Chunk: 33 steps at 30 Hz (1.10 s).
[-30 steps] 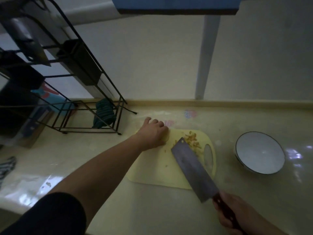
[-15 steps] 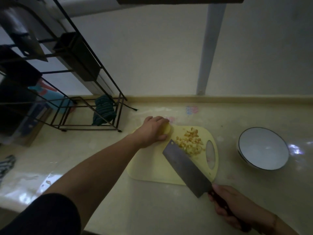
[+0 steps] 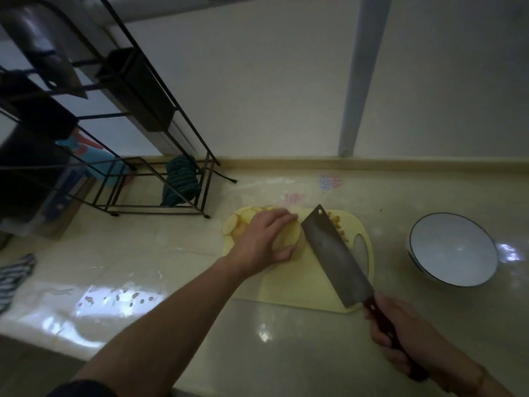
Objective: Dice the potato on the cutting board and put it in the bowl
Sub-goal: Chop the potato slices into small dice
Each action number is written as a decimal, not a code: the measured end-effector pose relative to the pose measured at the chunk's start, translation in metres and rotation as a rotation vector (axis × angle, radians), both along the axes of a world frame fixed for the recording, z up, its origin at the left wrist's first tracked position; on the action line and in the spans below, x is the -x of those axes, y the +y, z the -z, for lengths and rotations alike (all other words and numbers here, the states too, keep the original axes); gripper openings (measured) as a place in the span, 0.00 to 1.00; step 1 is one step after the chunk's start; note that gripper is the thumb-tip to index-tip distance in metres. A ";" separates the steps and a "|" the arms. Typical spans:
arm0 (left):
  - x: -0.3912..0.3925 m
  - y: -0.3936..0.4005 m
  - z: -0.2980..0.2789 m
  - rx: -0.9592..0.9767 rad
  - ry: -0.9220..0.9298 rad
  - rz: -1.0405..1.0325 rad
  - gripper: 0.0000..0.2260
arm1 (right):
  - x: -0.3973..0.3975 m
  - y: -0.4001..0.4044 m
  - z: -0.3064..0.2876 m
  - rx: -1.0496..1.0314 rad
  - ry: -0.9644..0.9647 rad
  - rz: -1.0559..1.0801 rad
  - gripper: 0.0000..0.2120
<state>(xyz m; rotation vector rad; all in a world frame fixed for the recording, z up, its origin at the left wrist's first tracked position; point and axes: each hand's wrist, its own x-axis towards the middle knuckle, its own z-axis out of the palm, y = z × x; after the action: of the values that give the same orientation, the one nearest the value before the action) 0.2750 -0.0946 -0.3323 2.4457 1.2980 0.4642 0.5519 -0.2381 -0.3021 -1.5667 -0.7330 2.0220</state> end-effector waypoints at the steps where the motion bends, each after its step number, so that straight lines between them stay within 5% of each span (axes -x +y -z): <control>1: 0.004 -0.013 0.008 0.003 0.013 -0.011 0.29 | 0.004 -0.002 0.001 -0.015 0.006 0.021 0.25; 11: 0.001 -0.073 0.038 0.068 0.106 -0.270 0.30 | 0.050 -0.026 0.002 -0.131 -0.175 -0.005 0.19; 21: 0.022 -0.087 0.033 0.112 0.151 -0.260 0.33 | 0.045 -0.021 0.006 -0.083 -0.138 -0.106 0.22; 28: 0.020 -0.086 0.037 0.119 0.056 -0.221 0.32 | 0.020 -0.019 -0.003 0.033 -0.025 0.040 0.24; 33: -0.004 -0.079 0.037 0.129 0.026 -0.255 0.31 | 0.030 -0.022 -0.005 -0.095 -0.162 0.021 0.21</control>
<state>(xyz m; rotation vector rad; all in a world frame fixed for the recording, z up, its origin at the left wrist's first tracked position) 0.2787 -0.1740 -0.3697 2.1986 1.6081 0.3979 0.5221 -0.2602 -0.2973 -1.6894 -0.8563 1.8334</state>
